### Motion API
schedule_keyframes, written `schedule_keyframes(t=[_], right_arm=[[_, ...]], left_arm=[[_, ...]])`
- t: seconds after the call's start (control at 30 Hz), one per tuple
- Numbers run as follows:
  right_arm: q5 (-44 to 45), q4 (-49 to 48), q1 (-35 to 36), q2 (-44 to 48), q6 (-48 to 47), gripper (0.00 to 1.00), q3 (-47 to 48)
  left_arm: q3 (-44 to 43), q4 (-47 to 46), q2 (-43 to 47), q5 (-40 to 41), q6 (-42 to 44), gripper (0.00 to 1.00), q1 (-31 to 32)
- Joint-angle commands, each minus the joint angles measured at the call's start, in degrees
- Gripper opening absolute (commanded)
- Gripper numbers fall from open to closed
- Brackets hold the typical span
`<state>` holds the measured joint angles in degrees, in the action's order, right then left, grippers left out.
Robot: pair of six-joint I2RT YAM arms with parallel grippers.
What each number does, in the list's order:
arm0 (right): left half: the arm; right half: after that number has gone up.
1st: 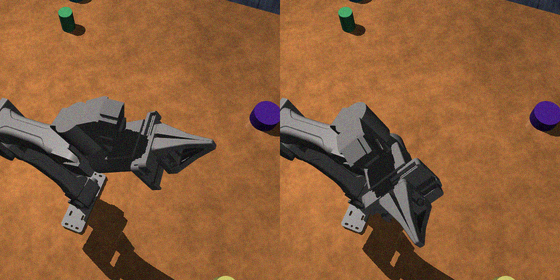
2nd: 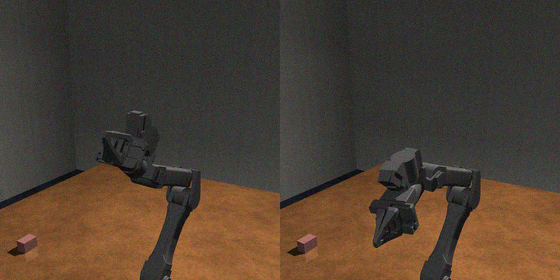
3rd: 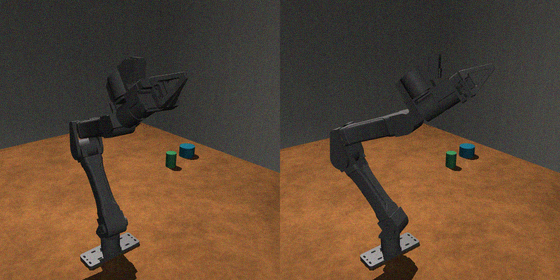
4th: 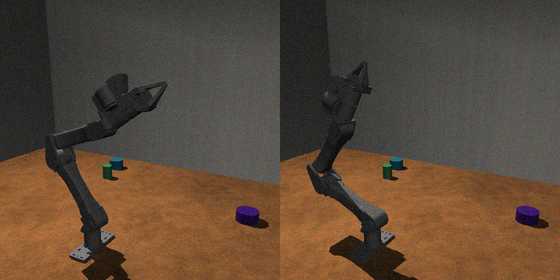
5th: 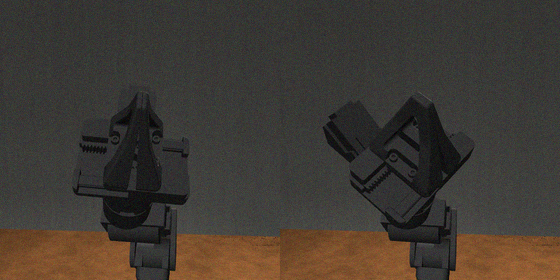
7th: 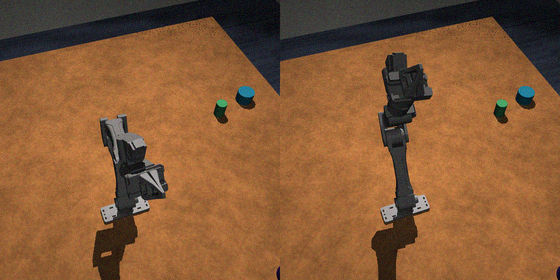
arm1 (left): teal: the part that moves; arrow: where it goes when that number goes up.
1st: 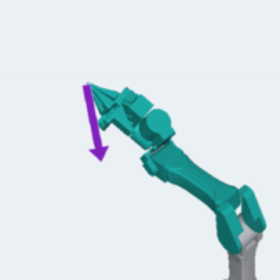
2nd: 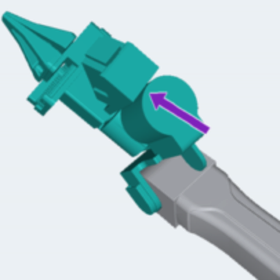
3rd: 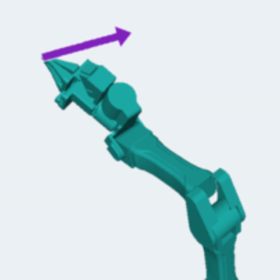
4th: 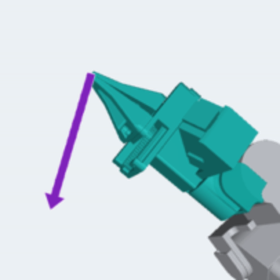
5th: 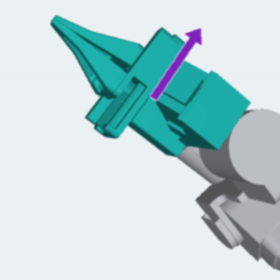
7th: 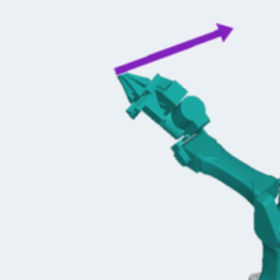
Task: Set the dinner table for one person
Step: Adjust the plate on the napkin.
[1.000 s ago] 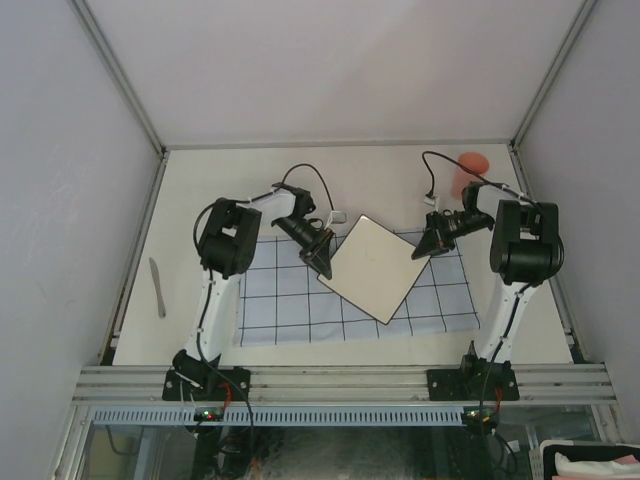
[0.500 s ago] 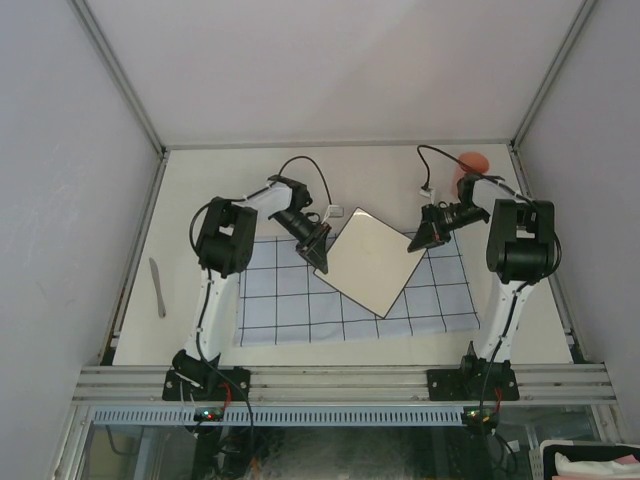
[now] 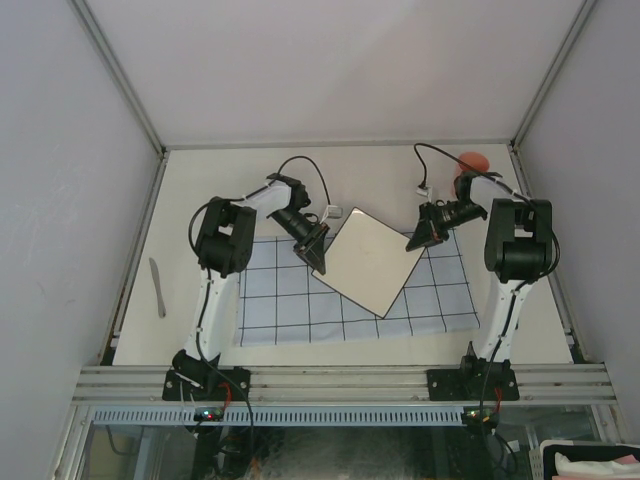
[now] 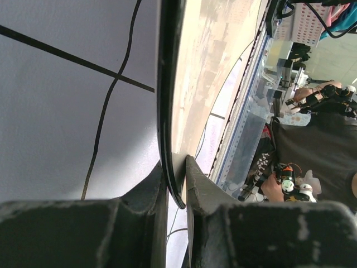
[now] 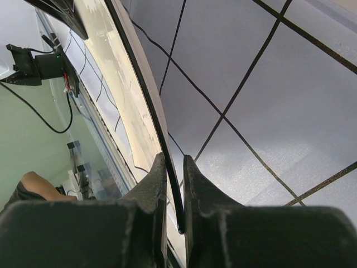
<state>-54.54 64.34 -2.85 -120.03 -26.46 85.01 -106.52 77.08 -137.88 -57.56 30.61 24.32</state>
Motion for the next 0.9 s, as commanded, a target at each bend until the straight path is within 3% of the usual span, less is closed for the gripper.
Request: schedule_keyframes(t=[0.0,0.37,0.6,0.87], right_arm=[[5.6,-0.8,2.0,-0.6,2.5,0.0,1.7],[5.9,2.0,4.1,-2.7,2.4,0.0,6.5],[6.4,6.8,6.1,-7.1,0.8,0.0,14.0],[5.9,9.3,8.2,-11.4,-0.1,0.0,19.0]], left_arm=[[-4.1,3.8,5.3,-7.7,2.2,0.0,1.4],[-0.9,4.1,9.9,-6.8,1.1,0.0,0.8],[6.7,-1.0,11.9,-10.5,-1.2,0.0,0.7],[8.7,-1.5,12.8,-13.1,-1.4,0.0,0.5]])
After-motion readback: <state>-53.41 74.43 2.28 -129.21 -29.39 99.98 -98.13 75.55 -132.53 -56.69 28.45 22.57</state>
